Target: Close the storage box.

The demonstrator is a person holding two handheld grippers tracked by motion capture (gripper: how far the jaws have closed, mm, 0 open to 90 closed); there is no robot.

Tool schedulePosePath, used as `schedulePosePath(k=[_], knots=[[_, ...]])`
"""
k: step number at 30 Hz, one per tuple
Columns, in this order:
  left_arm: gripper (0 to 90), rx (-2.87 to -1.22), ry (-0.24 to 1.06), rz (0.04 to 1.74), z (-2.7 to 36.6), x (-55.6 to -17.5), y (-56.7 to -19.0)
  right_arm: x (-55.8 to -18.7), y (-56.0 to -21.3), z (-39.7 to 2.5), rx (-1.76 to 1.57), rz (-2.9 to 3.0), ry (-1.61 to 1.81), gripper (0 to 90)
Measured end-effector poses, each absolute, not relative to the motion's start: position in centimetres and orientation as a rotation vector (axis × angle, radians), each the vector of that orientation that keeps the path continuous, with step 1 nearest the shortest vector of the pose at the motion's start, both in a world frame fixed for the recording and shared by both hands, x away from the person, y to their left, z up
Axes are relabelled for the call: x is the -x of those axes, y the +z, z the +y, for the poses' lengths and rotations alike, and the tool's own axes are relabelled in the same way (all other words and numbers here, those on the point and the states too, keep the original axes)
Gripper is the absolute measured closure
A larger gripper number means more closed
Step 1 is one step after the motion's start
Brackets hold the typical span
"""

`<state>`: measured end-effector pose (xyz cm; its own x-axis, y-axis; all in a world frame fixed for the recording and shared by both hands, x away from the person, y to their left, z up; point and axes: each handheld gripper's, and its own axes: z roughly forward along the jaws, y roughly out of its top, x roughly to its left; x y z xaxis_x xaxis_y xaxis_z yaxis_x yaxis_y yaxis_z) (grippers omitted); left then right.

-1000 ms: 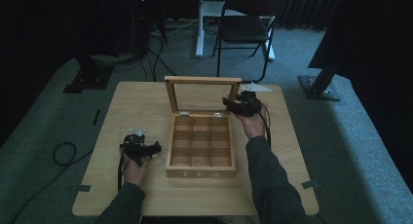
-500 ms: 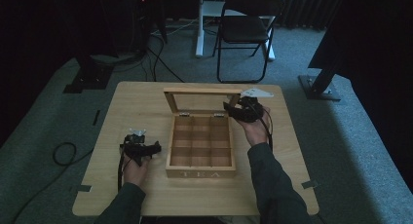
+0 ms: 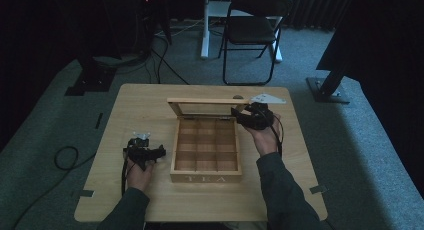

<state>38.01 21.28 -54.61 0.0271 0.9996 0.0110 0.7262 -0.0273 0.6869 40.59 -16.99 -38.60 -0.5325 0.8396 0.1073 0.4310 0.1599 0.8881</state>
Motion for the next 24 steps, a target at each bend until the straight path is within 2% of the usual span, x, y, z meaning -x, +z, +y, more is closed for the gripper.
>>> schedulePosePath(k=[24], knots=[[1.6,-1.803,0.710,1.750,21.3,-38.0,-54.6,-38.6,-38.5,-17.2,-1.200,2.050,1.338,44.5]])
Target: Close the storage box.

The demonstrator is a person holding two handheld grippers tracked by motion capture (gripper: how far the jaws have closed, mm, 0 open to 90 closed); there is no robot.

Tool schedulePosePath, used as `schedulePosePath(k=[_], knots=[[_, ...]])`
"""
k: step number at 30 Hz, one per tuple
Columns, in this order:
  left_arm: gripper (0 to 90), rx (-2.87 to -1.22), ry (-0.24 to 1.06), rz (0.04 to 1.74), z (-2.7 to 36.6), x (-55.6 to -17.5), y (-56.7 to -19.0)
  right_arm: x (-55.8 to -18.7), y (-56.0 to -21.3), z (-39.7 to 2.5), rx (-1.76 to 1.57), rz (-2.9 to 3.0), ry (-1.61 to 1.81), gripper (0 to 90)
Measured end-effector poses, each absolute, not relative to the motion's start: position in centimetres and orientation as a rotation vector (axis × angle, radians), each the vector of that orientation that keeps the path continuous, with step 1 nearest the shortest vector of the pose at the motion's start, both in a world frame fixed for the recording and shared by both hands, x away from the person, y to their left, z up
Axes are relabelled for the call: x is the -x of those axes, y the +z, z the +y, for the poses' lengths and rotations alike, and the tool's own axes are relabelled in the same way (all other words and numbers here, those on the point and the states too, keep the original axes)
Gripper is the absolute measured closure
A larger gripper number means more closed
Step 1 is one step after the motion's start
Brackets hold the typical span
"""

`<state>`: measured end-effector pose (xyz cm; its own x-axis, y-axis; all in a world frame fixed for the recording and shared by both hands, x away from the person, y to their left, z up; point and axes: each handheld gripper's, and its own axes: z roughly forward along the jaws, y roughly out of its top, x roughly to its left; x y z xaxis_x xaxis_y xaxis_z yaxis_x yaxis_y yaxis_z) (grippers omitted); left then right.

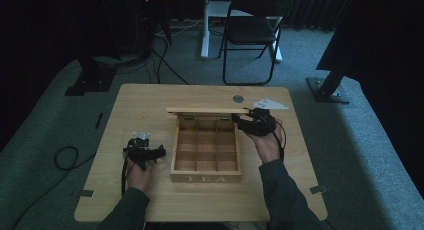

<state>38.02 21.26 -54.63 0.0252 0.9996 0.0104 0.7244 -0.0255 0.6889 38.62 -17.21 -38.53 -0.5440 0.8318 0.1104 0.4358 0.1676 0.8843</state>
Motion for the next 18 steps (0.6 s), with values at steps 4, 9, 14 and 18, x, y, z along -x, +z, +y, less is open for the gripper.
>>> schedulePosePath(k=[4,9,14,18], knots=[[1.6,-1.802,0.709,1.750,21.3,-38.0,-54.6,-38.2,-38.7,-17.4,-1.198,2.053,1.348,44.4],[1.6,-1.802,0.709,1.751,21.3,-38.0,-54.6,-37.7,-38.9,-17.4,-1.190,2.059,1.339,44.3],[1.6,-1.800,0.711,1.750,21.3,-38.0,-54.6,-37.0,-38.9,-17.4,-1.173,2.062,1.317,44.3],[1.6,-1.799,0.710,1.751,21.2,-38.0,-54.6,-36.6,-38.9,-17.5,-1.164,2.064,1.307,44.3]])
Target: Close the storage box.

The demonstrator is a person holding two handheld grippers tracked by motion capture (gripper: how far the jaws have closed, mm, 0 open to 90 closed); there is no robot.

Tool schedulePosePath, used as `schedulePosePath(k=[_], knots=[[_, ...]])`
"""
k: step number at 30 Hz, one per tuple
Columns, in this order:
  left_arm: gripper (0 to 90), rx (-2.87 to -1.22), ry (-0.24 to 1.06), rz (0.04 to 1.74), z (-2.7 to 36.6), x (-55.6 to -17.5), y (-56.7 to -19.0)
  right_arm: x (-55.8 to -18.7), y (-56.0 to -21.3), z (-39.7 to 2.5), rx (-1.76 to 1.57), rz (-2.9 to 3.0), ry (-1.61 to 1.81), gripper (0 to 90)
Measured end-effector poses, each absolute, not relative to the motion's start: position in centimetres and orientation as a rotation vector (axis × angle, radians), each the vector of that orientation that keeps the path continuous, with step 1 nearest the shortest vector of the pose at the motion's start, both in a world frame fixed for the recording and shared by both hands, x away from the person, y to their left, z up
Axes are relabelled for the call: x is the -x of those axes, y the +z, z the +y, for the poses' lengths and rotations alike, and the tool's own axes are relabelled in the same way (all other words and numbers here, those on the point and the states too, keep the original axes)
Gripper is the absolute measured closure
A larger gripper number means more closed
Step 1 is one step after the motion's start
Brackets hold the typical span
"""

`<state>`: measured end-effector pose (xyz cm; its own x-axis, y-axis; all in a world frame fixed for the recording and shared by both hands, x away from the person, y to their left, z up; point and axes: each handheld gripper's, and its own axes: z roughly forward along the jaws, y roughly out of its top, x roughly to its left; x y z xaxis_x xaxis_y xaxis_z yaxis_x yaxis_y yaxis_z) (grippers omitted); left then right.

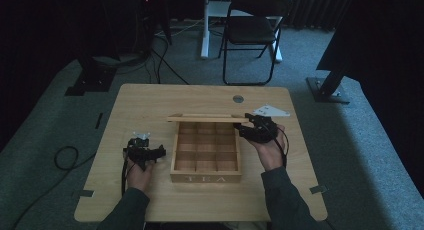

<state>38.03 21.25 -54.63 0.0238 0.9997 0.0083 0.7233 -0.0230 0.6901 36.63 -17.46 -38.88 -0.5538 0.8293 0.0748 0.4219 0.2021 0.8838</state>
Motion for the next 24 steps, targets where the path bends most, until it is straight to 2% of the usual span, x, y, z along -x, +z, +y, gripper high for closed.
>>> schedulePosePath(k=[24], knots=[[1.6,-1.805,0.711,1.749,21.3,-38.0,-54.6,-34.5,-39.0,-17.5,-1.127,2.074,1.268,43.2]])
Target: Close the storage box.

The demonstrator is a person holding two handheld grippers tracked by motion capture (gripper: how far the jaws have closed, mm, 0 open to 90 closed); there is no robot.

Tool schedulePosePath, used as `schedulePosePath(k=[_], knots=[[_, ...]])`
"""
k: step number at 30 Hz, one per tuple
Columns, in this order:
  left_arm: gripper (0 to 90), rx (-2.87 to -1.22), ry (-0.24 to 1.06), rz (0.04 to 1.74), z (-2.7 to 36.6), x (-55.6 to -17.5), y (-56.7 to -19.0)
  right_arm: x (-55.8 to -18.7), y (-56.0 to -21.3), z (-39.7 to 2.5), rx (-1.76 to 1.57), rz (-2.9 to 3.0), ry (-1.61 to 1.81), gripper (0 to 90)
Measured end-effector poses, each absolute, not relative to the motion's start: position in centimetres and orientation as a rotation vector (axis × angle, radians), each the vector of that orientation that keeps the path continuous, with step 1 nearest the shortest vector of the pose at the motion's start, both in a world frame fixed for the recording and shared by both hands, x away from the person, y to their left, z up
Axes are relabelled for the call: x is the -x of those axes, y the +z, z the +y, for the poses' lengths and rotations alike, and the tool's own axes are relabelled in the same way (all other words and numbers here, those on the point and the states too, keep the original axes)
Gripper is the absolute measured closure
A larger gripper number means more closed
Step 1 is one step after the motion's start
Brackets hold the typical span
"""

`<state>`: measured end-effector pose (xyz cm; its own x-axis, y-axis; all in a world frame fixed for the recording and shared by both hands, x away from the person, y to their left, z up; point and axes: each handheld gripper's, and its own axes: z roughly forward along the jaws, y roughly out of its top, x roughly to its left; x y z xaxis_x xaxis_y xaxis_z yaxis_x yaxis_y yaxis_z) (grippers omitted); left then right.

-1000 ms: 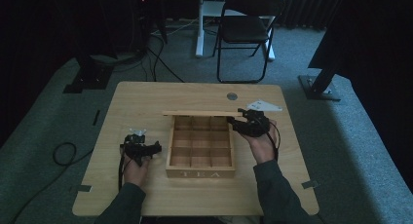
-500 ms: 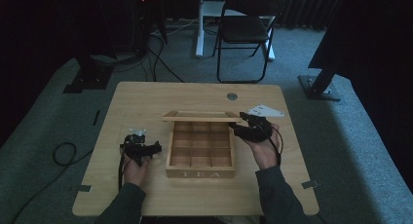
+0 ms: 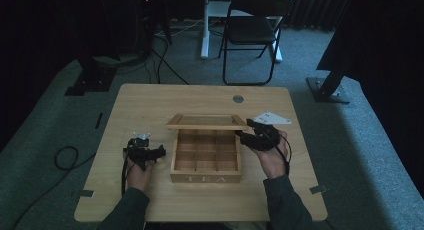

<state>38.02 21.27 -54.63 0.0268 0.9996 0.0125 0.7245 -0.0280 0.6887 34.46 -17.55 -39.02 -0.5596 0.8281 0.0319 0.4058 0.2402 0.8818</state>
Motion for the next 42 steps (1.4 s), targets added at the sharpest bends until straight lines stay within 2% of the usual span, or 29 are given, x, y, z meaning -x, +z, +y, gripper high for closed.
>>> schedulePosePath(k=[42], knots=[[1.6,-1.812,0.710,1.748,21.3,-38.0,-54.6,-32.3,-41.1,-17.8,-1.163,2.091,1.296,43.8]])
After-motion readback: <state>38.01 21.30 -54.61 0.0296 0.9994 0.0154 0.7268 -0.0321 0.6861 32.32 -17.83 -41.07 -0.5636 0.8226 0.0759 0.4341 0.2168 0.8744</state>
